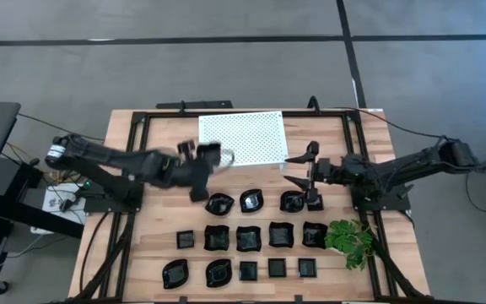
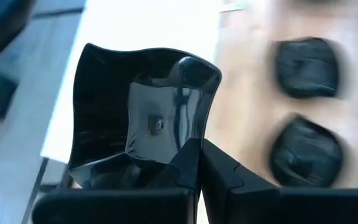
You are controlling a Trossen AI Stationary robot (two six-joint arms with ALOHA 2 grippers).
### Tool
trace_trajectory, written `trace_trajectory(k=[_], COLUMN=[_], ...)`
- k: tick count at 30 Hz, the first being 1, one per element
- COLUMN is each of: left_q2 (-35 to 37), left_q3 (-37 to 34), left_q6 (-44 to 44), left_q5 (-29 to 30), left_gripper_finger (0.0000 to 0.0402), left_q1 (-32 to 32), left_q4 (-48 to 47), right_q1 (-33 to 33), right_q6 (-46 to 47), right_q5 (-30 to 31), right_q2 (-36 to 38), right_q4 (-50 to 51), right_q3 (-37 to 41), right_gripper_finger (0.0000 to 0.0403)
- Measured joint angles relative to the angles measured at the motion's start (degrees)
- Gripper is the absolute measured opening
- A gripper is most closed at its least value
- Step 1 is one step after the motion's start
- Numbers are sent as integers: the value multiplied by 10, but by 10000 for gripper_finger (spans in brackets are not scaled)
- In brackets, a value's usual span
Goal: Pick & Place Mini shaped plates
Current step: Put the black distorted square plate on the shelf
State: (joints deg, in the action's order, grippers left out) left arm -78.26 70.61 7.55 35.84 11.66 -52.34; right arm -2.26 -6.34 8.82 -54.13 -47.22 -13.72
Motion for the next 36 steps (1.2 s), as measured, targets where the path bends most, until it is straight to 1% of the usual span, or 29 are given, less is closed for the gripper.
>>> trace_trajectory(k=[5, 8, 10, 16, 24, 29, 33, 36], left_q2=[-3, -3, -3, -3, -3, -3, -3, -3], left_q3=[0, -2, -14, -60, -93, -116, -117, -117], left_q6=[-3, -6, -33, -104, -154, -163, -181, -191], left_q5=[-9, -59, -76, -104, -105, -96, -92, -92], left_gripper_finger=[6, 8, 8, 9, 8, 26, 41, 57], left_q1=[-113, -160, -174, -177, -178, -178, -178, -183], left_q4=[18, 23, 48, 125, 134, 159, 190, 192], right_q1=[0, 0, 0, 0, 0, 0, 0, 0], right_q6=[4, 4, 4, 4, 4, 4, 3, 3], right_q5=[0, 0, 0, 0, 0, 0, 0, 0], right_q2=[-17, -24, -26, -25, -25, -25, -25, -25], right_q4=[1, 0, 2, 0, 0, 0, 0, 0], right_q3=[0, 0, 0, 0, 0, 0, 0, -1], right_gripper_finger=[244, 244, 244, 244, 244, 244, 244, 244])
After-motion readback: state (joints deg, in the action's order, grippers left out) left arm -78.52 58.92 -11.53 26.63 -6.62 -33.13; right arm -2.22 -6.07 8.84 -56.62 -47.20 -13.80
